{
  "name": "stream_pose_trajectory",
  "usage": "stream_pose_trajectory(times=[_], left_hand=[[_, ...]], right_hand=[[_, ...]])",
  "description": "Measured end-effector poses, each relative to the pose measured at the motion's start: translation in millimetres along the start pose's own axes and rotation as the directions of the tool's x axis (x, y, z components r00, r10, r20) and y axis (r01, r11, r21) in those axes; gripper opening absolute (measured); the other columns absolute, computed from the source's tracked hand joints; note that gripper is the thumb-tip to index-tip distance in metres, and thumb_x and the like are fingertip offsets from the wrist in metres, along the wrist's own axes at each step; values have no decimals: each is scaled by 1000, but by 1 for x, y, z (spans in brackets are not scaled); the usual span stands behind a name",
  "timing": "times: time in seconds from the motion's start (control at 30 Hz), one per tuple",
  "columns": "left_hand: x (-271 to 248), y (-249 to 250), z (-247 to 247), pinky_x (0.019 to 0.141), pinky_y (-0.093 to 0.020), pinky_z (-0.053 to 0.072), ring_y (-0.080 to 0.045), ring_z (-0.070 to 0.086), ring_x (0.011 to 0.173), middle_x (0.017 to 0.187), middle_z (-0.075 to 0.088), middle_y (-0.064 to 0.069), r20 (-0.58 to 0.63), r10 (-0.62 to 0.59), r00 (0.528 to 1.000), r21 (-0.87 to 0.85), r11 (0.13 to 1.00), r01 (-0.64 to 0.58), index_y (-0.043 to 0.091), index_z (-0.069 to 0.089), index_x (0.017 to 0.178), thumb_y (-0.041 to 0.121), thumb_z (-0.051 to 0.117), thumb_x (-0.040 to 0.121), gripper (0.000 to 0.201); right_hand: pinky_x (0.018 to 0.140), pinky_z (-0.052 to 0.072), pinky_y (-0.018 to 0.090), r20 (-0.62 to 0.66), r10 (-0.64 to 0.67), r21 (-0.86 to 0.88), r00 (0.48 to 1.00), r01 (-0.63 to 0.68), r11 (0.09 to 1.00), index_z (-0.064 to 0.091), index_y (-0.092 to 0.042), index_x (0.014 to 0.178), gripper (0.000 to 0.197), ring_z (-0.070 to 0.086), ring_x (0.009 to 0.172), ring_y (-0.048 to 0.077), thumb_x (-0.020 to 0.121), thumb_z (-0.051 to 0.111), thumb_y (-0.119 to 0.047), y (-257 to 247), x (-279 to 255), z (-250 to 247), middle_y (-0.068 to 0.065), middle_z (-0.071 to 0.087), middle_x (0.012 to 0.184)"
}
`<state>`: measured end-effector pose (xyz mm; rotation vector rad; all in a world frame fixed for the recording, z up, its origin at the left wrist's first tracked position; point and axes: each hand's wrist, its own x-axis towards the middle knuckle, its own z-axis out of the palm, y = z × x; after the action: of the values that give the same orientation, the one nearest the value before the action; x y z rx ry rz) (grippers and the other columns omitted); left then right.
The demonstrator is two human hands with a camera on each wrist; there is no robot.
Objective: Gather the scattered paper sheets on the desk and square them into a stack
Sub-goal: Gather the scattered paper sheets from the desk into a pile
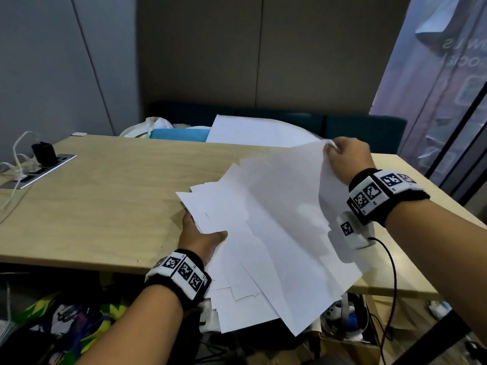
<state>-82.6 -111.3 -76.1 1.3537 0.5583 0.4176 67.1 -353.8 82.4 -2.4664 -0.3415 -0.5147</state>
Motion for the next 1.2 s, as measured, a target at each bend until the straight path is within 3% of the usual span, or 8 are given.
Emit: stream_pose_trajectory(times=[0.17,0.4,0.57,0.7,0.77,0.87,1.03,1.2], left_hand=[[6,-3,-3,98,-49,49,-23,63,109,119,66,0,37,-7,999,24,1000,7,22,39,136,10,75,54,90],[16,-8,-5,96,-46,49,-27,64,105,117,66,-5,20,-8,1000,148,989,5,15,51,128,5,60,84,46],[10,0,-2,99,-45,47,-31,62,105,118,65,-10,-62,-20,998,204,978,32,11,55,116,17,50,92,25],[-7,5,1,94,-39,50,-19,65,108,122,65,4,87,-98,991,-25,995,101,19,52,126,45,72,76,59],[-18,1,3,91,-43,53,-21,68,105,118,67,2,165,-75,983,-20,997,79,22,48,125,25,84,67,68],[-24,-10,5,97,-58,47,-33,62,110,119,64,-13,159,28,987,-55,998,-19,15,42,127,-3,71,59,76],[-27,0,-2,100,-50,43,-29,58,114,123,59,-8,195,94,976,-215,975,-51,18,38,134,-17,59,60,85],[-25,3,-3,106,-49,38,-32,54,118,129,54,-13,161,93,983,-218,974,-56,13,30,142,-32,46,78,80]], right_hand=[[72,50,36,-206,-265,-13,942,269,963,65,-3,94,32,60,78,30,98,46,-29,-14,-18,-14,13,67,86],[83,51,36,321,-387,-1,864,408,913,70,-34,106,24,65,99,20,93,52,-42,-22,-116,14,-5,71,106],[87,48,38,552,-269,17,789,311,950,69,-38,102,23,61,102,18,89,51,-41,-33,-170,56,-8,67,107],[93,45,26,603,-257,199,755,170,965,73,-32,103,20,59,108,9,88,60,-37,-36,-184,68,-9,66,113],[92,44,17,634,-282,307,720,101,946,73,-29,104,21,59,108,3,88,63,-36,-38,-186,63,-10,65,116],[87,42,8,707,-285,373,647,1,928,68,-30,113,29,57,102,-1,86,64,-41,-34,-178,49,-13,65,112],[91,45,25,375,102,168,921,-175,970,54,-21,131,48,58,108,17,88,62,-41,18,-114,31,-1,57,131],[100,43,37,444,397,-172,803,-359,917,32,-9,145,77,51,123,32,86,59,-51,72,-53,24,13,44,145]])
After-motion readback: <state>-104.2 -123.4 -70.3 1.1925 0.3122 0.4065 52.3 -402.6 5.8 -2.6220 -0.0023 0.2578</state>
